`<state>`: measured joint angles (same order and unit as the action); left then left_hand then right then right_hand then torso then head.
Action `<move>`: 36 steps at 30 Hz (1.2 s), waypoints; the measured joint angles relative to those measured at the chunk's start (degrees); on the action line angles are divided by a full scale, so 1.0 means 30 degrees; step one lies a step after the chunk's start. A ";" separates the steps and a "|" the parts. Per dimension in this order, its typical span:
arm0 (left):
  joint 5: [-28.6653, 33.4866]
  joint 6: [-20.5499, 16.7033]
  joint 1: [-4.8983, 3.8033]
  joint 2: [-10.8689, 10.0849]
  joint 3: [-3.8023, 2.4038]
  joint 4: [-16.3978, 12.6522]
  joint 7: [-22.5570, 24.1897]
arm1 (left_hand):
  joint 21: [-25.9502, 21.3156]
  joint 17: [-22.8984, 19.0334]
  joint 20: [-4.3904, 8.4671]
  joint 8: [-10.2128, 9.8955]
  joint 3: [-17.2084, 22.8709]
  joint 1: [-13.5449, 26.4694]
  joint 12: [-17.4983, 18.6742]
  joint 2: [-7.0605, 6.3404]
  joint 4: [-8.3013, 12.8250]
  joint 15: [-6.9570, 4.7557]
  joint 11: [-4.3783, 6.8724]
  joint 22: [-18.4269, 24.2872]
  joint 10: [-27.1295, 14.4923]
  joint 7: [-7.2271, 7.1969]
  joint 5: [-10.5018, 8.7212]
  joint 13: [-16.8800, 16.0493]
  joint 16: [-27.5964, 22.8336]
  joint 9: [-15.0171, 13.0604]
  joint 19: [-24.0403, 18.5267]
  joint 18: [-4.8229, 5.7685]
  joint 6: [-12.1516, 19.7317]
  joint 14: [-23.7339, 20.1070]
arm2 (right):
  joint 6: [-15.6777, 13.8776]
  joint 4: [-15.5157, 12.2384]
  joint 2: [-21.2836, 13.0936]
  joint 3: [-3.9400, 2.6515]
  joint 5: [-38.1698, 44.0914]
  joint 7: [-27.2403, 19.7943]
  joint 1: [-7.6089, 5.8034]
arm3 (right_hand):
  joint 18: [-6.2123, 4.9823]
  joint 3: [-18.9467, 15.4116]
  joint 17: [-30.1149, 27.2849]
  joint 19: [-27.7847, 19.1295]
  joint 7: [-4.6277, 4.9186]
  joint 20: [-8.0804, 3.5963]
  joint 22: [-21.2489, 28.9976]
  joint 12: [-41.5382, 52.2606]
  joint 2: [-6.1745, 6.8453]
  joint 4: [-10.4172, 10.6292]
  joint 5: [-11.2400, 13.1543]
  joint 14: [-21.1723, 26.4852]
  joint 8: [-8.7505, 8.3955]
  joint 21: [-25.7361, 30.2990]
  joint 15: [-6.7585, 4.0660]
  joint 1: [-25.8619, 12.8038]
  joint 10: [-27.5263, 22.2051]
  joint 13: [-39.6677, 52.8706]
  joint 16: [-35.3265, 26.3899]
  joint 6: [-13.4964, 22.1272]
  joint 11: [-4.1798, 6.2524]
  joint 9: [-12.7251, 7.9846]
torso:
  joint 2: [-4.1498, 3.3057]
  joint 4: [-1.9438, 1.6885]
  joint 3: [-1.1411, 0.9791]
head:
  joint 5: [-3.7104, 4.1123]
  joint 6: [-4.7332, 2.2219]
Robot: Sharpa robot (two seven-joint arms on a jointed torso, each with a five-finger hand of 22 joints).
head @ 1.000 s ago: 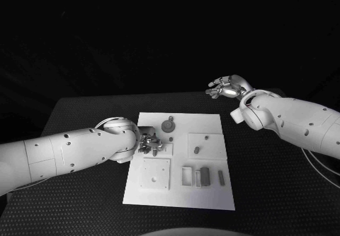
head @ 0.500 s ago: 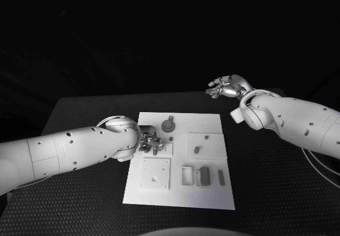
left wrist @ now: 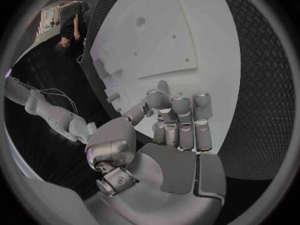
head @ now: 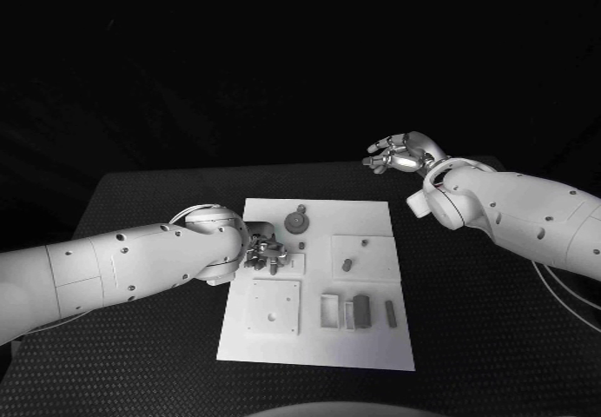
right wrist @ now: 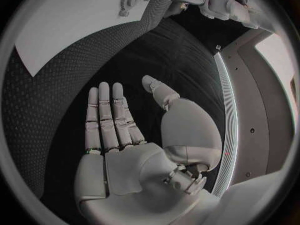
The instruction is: Assemble the parts on the task board
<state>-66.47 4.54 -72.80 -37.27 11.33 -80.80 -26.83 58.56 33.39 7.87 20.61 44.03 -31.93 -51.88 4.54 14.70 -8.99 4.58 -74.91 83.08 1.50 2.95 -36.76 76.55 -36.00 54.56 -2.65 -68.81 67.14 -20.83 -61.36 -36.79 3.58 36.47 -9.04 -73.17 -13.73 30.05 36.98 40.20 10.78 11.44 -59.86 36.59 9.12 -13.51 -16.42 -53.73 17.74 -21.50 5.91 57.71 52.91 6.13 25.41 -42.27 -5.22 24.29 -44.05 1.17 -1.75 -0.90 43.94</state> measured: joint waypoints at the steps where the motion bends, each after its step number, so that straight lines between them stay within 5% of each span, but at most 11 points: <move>1: -0.0006 -0.0006 0.0013 -0.0027 0.0017 0.0010 -0.0018 | 0.0000 -0.0013 0.0000 0.0032 -0.0321 0.0135 -0.0014 -0.0397 0.0072 -0.0004 0.0245 0.0000 -0.0713 -0.0384 0.0044 0.0013 0.0000 -0.0032 0.0000 -0.0001 -0.0641 -0.0004 | 0.0000 0.0000 -0.0005 0.0000 0.0000 0.0000 0.0000 | 0.0000 -0.0008 0.0000 0.0000 0.0001 0.0000 0.0000 0.0000 0.0000 -0.0008 0.0000 0.0000 0.0000 0.0000 0.0000 0.0000 0.0000 -0.0001 0.0000 0.0001 0.0001 0.0000 | 0.0000 0.0000 0.0000 | 0.0002 0.0000; 4: -0.0036 -0.0016 0.0070 -0.0111 0.0073 0.0068 -0.0113 | 0.0000 -0.0033 0.0000 0.0104 -0.1114 0.0498 -0.0014 -0.1447 0.0077 -0.0072 0.0491 0.0001 -0.0741 -0.0474 -0.0008 0.0036 0.0000 -0.0105 0.0000 0.0001 -0.0674 -0.0072 | -0.0003 0.0000 -0.0011 0.0000 0.0000 0.0001 0.0000 | -0.0001 -0.0055 -0.0001 0.0000 0.0000 0.0000 -0.0020 0.0000 0.0000 -0.0054 0.0000 0.0000 0.0000 0.0000 0.0001 0.0000 0.0000 -0.0001 0.0000 -0.0001 0.0000 0.0000 | 0.0000 -0.0009 0.0007 | 0.0004 -0.0013; 11: -0.0090 -0.0079 0.0101 -0.0196 0.0084 0.0051 -0.0284 | 0.0000 -0.0076 0.0000 0.0105 -0.2002 0.0669 -0.0014 -0.2650 -0.0242 -0.0139 0.0494 0.0001 -0.0740 -0.0499 -0.0007 0.0074 0.0000 -0.0160 0.0000 0.0001 -0.0650 -0.0139 | -0.0006 0.0000 -0.0019 0.0000 0.0000 0.0002 0.0000 | 0.0000 -0.0055 0.0016 0.0000 -0.0032 0.0000 -0.0020 0.0000 0.0000 -0.0054 0.0000 0.0000 0.0000 0.0074 0.0000 0.0000 0.0000 -0.0019 0.0000 -0.0032 0.0000 -0.0022 | -0.0002 -0.0011 0.0013 | 0.0013 -0.0022; 22: -0.0198 -0.0254 0.0131 -0.0310 -0.0116 0.0022 -0.0354 | -0.0074 -0.0119 0.0000 0.0105 -0.2159 0.0469 -0.0014 -0.3423 -0.1054 -0.0141 0.0497 0.0002 -0.0745 -0.0539 -0.0007 0.0124 -0.0001 -0.0204 0.0000 0.0001 -0.0608 -0.0141 | -0.0007 0.0015 -0.0008 0.0000 -0.0001 0.0002 0.0000 | 0.0000 -0.0054 0.0015 0.0000 -0.0027 0.0001 -0.0038 0.0000 0.0000 -0.0054 0.0000 0.0000 0.0000 0.0073 0.0000 0.0000 0.0000 -0.0037 0.0000 -0.0027 0.0000 -0.0021 | -0.0005 -0.0004 0.0013 | 0.0022 -0.0022; 31: 0.0052 -0.0484 0.0131 -0.0347 -0.0640 0.0021 -0.0316 | -0.0159 -0.0186 0.0000 0.0104 -0.1229 -0.0081 -0.0014 -0.6427 -0.3964 -0.0206 0.0496 0.0003 -0.0745 -0.0440 -0.0006 0.0185 -0.0001 -0.0322 0.0000 0.0000 -0.0509 -0.0205 | -0.0010 0.0057 -0.0006 0.0000 -0.0001 0.0001 0.0000 | 0.0001 -0.0055 0.0013 0.0000 -0.0017 0.0001 -0.0056 0.0000 0.0000 -0.0054 0.0000 0.0000 0.0000 0.0073 0.0001 0.0000 0.0000 -0.0054 -0.0074 -0.0018 0.0000 -0.0039 | -0.0004 -0.0005 0.0013 | 0.0024 -0.0095; 36: 0.0437 -0.0566 0.0121 -0.0412 -0.0947 -0.0022 -0.0296 | -0.0183 -0.0185 -0.0134 0.0104 -0.4351 0.0566 -0.0014 -0.5448 -0.2627 -0.0243 0.0494 -0.0011 -0.0747 -0.0477 -0.0006 0.0117 -0.0002 -0.0495 -0.0484 -0.0001 -0.0250 -0.0443 | -0.0011 0.0094 0.0000 0.0000 -0.0001 0.0001 0.0001 | -0.0001 -0.0054 0.0031 0.0000 -0.0013 0.0000 -0.0056 0.0000 0.0000 -0.0054 0.0000 0.0000 0.0000 0.0073 0.0000 0.0000 0.0000 -0.0072 -0.0075 -0.0013 0.0000 -0.0039 | 0.0004 -0.0005 0.0007 | 0.0002 -0.0145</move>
<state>-65.17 2.84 -72.44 -38.51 8.49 -80.86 -27.72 58.01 32.84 7.46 20.92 30.98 -30.24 -51.92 -11.80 6.82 -9.72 6.06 -74.94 80.84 0.06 2.93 -36.40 76.54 -37.48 53.11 -2.65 -69.56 65.81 -20.87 -61.08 -36.79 3.58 36.46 -9.04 -73.17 -13.73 29.89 37.07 40.20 10.74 11.44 -60.03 36.59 9.12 -13.67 -16.42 -53.73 17.74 -21.28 5.91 57.70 52.91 5.92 25.18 -42.31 -5.22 24.17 -44.04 1.15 -1.73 -0.89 43.51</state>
